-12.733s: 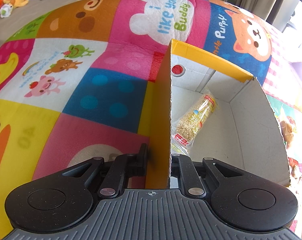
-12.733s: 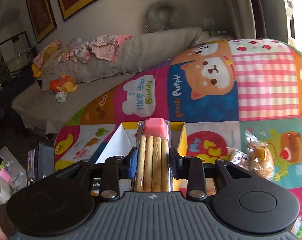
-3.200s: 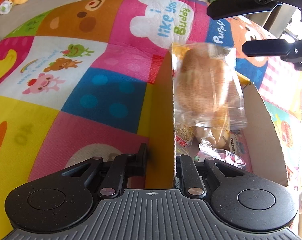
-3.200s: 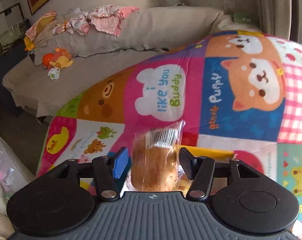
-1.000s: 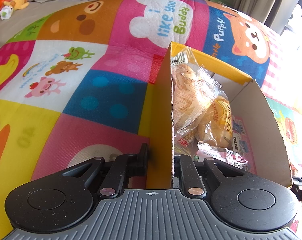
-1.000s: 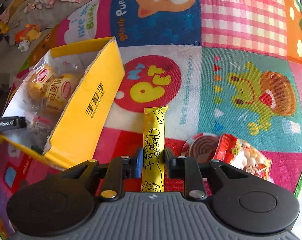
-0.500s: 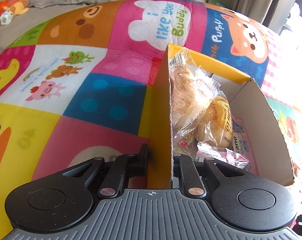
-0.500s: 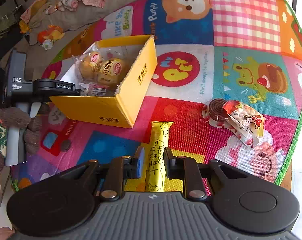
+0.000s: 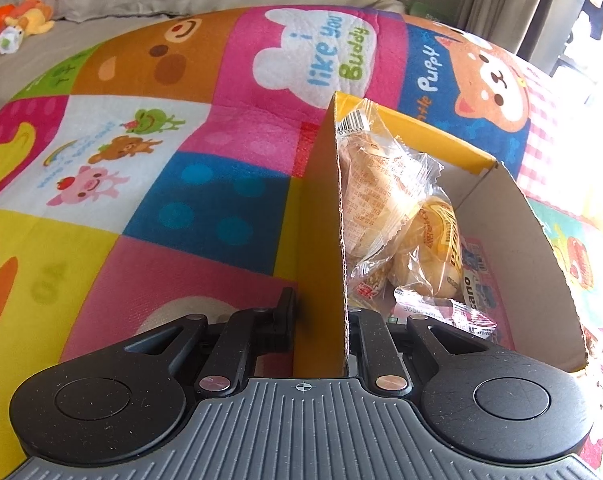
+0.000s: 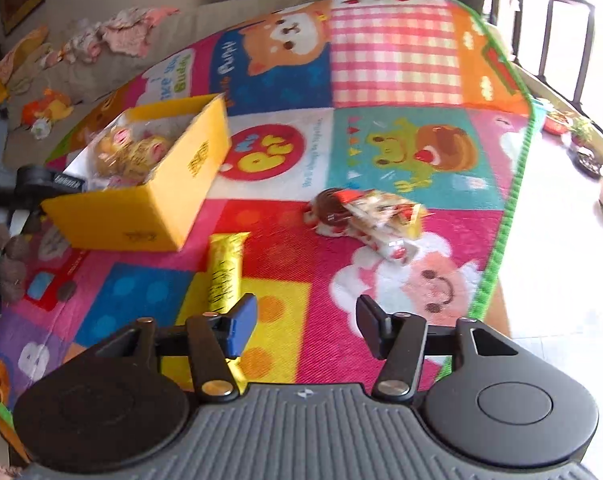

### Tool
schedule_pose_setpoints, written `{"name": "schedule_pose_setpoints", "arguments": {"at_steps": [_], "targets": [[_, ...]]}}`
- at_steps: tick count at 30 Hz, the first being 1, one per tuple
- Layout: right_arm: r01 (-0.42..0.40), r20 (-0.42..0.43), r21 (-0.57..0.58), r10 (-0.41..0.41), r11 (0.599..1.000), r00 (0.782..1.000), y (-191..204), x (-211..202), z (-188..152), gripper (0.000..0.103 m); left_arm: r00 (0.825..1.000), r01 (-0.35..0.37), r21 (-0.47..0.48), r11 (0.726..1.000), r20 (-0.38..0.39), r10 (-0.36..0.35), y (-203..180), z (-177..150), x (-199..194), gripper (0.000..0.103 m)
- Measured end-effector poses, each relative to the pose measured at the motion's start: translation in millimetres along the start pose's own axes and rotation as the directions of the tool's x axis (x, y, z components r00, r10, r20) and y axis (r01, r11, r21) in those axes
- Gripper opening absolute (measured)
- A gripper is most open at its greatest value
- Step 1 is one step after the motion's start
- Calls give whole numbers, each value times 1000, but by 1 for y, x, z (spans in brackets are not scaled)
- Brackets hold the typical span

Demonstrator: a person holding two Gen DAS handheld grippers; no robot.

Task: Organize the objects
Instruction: 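Move the right tool to the red-topped candy bag, then grasp the red-topped candy bag with the right tool and lift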

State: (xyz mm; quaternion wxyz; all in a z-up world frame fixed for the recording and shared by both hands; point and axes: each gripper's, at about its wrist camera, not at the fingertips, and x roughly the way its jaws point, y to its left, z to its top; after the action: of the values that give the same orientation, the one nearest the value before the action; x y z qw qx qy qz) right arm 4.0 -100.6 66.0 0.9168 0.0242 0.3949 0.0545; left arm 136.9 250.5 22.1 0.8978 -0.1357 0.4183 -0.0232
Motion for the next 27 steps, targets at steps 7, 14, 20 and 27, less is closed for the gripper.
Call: {"name": "schedule_pose_setpoints", "arguments": {"at_steps": [7, 14, 20, 27], "targets": [[53, 77, 226, -72, 973, 994, -70, 30, 38, 68, 1000, 1, 7, 1000, 11, -1, -1, -1, 0, 16], [57, 43, 320, -74, 946, 996, -100, 104, 73, 53, 1000, 5, 9, 1000, 16, -5, 0, -1, 0, 16], [-41, 25, 300, 35, 953, 999, -79, 105, 54, 54, 1000, 13, -24, 1000, 29, -12, 2, -1, 0, 16], [-156, 47, 268, 149, 951, 988, -47, 51, 5, 66, 997, 42, -61, 997, 62, -38, 6, -5, 0, 16]]}}
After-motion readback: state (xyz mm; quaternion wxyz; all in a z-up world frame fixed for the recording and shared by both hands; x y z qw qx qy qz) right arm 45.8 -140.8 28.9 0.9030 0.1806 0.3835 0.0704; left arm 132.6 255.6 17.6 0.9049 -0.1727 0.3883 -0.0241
